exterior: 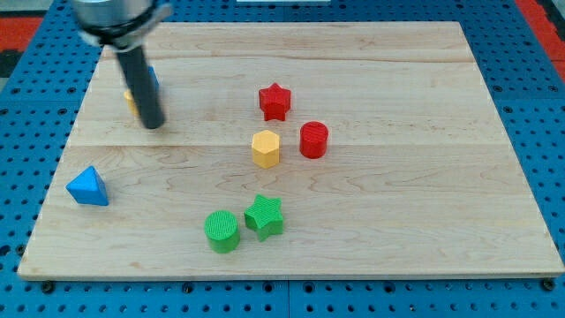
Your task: Push the blue cube to the blue triangle
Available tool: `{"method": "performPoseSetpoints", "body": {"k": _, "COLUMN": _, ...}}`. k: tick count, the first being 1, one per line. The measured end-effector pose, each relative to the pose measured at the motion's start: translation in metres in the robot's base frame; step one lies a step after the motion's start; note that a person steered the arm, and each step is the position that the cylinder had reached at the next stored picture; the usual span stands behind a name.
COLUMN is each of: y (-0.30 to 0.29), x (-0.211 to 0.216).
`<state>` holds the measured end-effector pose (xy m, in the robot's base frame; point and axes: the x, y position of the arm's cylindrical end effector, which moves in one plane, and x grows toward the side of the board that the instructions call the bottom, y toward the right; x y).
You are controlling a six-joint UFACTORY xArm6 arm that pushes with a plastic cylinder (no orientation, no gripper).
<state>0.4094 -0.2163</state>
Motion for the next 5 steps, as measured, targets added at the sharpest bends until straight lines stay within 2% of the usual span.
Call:
{"method": "performPoseSetpoints", "body": {"k": 1, "y": -0.044, "x": -0.036}}
{"method": "performPoseSetpoints", "body": {"k": 2, "y": 0.055, "x": -0.051}}
{"method": "performPoseSetpoints", "body": {"k": 3, "y": 0.094, "x": -0.057}}
{"method": "performPoseSetpoints", "body": {"k": 4, "y": 0.060, "x": -0.126}}
{"method": "performPoseSetpoints", "body": {"k": 5, "y": 0.029, "x": -0.122}}
